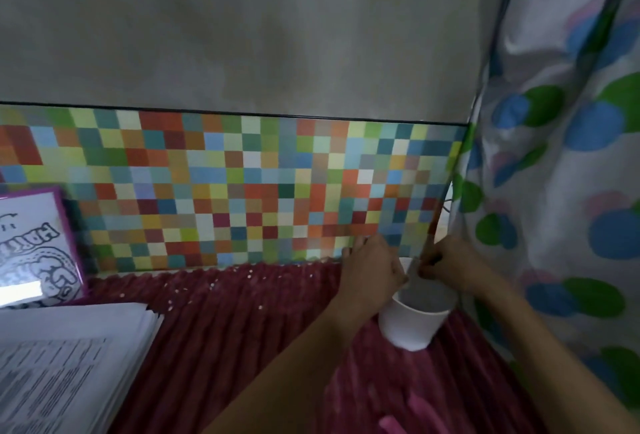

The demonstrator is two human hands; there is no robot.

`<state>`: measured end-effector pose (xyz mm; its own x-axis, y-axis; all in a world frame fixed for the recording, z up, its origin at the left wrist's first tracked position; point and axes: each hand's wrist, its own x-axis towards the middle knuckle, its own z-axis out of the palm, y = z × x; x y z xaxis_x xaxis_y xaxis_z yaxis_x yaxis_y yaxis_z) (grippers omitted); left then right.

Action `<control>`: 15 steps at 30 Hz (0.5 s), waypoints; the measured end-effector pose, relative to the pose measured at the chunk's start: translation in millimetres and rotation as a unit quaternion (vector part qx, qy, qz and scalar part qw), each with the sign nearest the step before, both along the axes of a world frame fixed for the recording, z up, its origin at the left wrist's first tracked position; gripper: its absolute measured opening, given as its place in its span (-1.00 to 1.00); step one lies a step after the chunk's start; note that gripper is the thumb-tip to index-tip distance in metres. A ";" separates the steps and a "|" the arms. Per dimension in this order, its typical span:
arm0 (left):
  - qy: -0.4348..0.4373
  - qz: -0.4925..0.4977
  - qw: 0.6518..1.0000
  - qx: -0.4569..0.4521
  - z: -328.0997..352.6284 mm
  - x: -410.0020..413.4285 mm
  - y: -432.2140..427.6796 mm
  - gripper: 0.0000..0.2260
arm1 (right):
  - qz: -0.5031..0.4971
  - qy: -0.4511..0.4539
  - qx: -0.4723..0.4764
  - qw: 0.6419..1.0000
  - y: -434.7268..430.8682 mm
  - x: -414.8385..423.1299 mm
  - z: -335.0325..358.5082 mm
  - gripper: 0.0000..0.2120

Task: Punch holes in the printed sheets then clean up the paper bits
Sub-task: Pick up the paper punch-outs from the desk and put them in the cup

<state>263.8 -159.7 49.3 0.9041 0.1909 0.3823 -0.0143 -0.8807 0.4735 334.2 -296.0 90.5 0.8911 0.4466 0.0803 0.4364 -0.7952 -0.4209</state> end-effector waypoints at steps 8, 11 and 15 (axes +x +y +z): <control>-0.007 -0.042 0.997 -0.058 -2.6 -0.2 -1.3 -0.97 | -0.017 -0.021 -0.003 1.000 -2.9 -4.8 -1.9 -0.84; 0.018 -0.082 0.996 -0.012 -3.3 -2.8 0.0 -0.79 | -0.017 -0.045 -0.008 0.999 2.0 -10.8 -0.8 -0.72; -0.057 -0.082 0.994 -0.040 -8.9 -20.0 21.1 -0.71 | -0.035 -0.143 0.006 0.989 14.3 -25.8 2.3 -0.71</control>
